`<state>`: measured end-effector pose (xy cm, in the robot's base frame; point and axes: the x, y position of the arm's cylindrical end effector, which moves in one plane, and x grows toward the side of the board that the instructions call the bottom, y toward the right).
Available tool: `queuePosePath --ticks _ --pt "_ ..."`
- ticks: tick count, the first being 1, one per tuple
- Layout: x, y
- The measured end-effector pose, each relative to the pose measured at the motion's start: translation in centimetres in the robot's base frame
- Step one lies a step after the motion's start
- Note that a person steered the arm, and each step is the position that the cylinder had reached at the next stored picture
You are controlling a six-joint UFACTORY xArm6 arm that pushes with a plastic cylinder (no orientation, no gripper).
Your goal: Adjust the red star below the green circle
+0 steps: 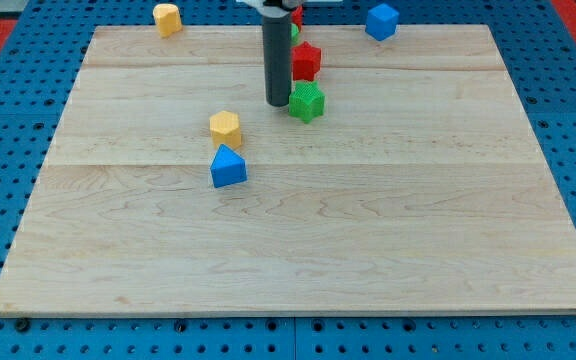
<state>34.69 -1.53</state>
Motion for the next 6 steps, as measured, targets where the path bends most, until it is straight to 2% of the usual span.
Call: queuePosePath --ticks 1,2,3,4,6 --pt "-1.4 2.7" --pt "-1.3 2.5" --pt "-4.2 7.8" --pt "-4.8 10.0" --pt "-7.0 9.7"
